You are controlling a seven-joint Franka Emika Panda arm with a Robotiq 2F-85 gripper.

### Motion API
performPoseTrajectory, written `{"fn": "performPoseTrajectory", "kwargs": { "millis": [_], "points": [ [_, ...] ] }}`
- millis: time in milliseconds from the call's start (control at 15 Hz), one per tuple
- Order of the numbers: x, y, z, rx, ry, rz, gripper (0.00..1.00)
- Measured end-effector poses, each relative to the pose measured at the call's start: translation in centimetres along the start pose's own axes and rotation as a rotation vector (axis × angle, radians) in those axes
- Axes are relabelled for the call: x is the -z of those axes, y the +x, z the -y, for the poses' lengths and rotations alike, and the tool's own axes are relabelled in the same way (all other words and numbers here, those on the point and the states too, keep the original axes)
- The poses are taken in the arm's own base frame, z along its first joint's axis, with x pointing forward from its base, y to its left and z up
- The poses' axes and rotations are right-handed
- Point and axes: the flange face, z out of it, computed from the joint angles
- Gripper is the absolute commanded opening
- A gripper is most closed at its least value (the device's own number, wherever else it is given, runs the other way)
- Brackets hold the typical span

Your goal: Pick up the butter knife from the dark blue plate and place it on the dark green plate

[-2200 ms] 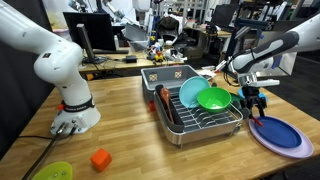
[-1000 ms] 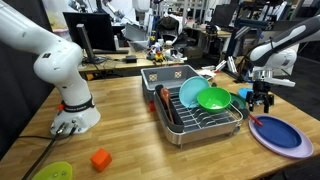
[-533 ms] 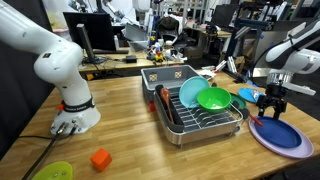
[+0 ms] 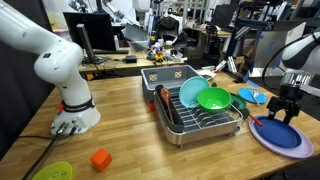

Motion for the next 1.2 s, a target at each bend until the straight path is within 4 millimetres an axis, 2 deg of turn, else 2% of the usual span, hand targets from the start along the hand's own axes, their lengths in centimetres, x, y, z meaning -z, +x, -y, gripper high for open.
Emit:
{"fn": "performPoseTrajectory", "kwargs": {
  "millis": [200,1200],
  "points": [
    [0.37,-1.54,-0.24,0.0,0.027,-0.008,1.0],
    [0.37,-1.64,-0.25,-0.001,0.029,-0.009,1.0]
  ]
}}
